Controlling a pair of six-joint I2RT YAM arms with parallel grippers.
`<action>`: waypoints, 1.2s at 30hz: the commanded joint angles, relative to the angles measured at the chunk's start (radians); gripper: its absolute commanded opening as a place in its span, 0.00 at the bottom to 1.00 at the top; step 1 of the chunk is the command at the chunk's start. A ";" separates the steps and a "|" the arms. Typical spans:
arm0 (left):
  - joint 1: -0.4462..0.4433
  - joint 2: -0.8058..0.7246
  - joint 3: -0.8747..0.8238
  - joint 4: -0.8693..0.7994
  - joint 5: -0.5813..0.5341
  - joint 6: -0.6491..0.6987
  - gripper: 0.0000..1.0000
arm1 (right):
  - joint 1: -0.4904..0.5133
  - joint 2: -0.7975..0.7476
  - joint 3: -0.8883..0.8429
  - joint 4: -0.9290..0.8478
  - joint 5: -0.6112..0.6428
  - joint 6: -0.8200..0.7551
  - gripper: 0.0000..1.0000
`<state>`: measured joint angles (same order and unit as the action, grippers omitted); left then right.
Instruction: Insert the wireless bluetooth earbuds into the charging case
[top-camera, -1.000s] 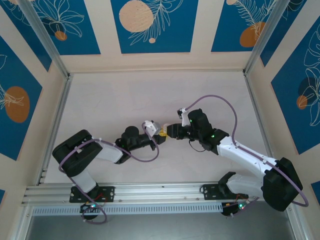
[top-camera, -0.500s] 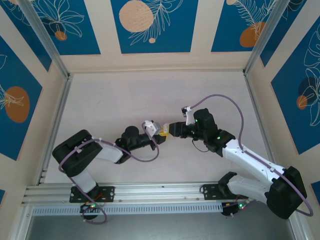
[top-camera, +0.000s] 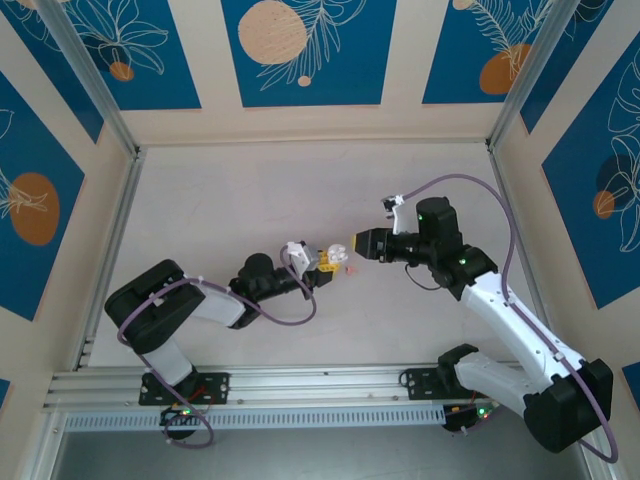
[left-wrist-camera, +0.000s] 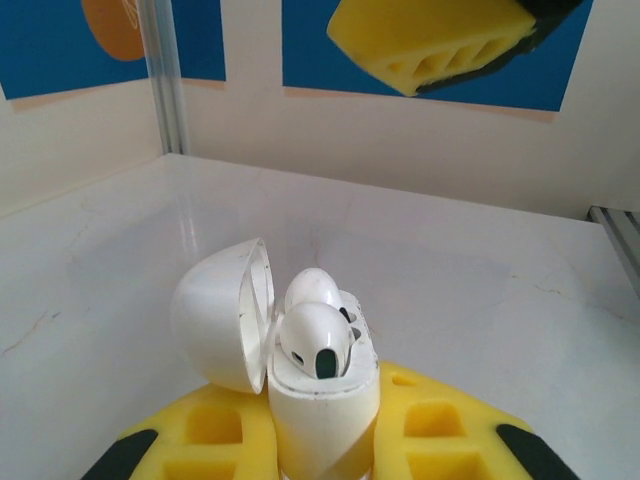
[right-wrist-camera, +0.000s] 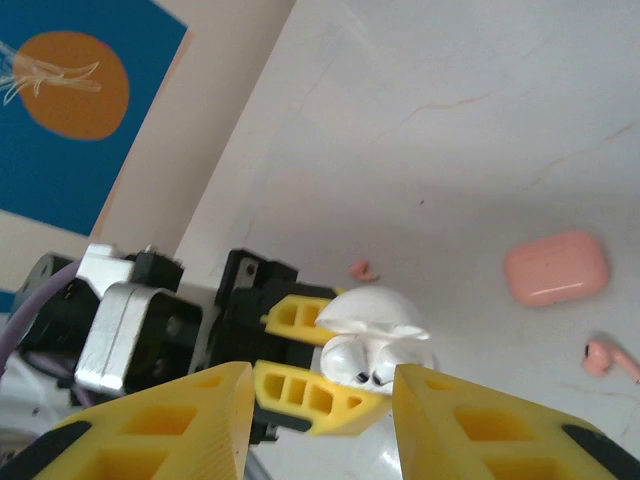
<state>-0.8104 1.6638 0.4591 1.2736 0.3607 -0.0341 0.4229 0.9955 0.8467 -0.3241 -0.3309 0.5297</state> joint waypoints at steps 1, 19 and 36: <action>-0.013 -0.012 -0.013 0.072 0.041 0.037 0.12 | -0.008 -0.009 0.053 -0.148 -0.077 -0.070 0.41; -0.012 -0.027 -0.008 0.102 0.093 0.014 0.12 | -0.069 0.040 0.080 -0.201 -0.145 -0.056 0.36; -0.012 -0.026 0.000 0.087 0.089 0.012 0.12 | -0.020 0.136 0.103 -0.211 -0.167 -0.059 0.25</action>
<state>-0.8104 1.6638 0.4496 1.3239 0.4267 -0.0193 0.3927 1.1183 0.9100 -0.5179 -0.4725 0.4717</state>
